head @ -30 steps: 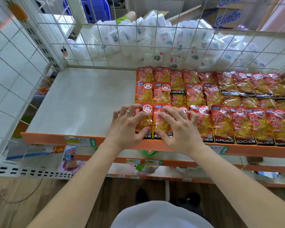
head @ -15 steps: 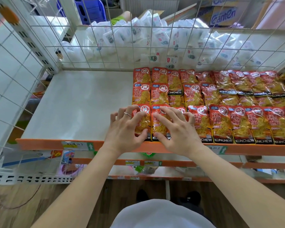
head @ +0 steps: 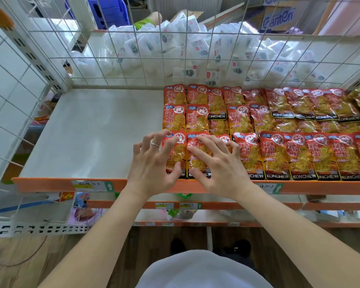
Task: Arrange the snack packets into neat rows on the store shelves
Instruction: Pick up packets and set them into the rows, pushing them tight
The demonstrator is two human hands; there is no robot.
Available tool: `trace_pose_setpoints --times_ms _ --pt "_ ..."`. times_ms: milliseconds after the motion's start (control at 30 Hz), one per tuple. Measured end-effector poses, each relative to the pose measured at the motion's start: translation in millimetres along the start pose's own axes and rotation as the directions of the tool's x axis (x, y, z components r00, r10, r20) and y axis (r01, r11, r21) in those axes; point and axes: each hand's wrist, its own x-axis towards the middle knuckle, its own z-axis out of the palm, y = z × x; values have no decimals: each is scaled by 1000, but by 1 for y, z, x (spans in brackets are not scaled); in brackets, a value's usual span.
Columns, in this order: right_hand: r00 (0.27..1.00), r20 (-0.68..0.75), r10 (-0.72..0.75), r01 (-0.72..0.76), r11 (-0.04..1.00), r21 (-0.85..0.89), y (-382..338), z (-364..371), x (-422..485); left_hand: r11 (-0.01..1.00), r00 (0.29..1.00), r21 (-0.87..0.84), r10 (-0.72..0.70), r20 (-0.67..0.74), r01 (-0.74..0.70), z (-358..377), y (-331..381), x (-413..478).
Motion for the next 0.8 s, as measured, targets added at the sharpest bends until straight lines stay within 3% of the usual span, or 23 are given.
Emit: trace_pose_setpoints --times_ms 267,800 --pt "1000 1 1 -1 1000 -23 -3 1 -1 1000 998 -20 -2 70 4 0 1 0" --pt "999 -28 -23 22 999 -32 -3 1 0 1000 999 -16 6 48 -5 -1 0 2"
